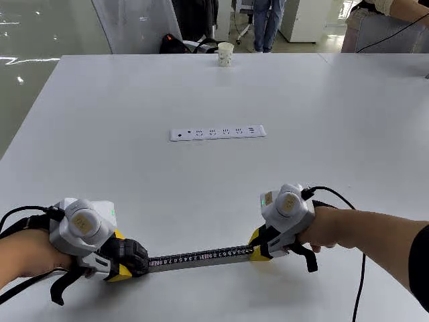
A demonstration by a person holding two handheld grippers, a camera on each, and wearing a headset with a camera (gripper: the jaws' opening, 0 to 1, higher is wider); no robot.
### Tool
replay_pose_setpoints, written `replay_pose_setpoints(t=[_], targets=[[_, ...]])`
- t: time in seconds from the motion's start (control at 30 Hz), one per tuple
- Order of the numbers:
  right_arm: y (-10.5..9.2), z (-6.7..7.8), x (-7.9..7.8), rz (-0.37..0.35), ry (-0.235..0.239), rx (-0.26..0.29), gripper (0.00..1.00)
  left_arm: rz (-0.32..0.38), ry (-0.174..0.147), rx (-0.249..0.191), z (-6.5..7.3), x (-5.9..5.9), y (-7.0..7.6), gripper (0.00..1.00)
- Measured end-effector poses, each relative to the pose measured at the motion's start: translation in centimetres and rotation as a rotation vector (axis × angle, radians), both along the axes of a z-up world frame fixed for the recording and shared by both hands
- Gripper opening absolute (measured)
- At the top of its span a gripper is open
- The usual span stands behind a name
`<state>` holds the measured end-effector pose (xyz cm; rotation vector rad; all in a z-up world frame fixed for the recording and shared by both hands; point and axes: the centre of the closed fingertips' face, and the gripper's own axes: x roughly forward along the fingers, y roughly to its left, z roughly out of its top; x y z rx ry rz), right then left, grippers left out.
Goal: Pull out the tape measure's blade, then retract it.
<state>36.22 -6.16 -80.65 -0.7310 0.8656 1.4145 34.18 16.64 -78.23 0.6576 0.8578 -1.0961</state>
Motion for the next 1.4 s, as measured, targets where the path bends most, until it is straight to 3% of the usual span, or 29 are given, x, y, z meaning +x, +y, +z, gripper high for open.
replay_pose_setpoints(t=[1.4], targets=[[-1.8,0.0,0.2,-0.021,0.005,-0.018,0.09,0.0,-0.005,0.001,0.2,-0.1,-0.2,0.33]])
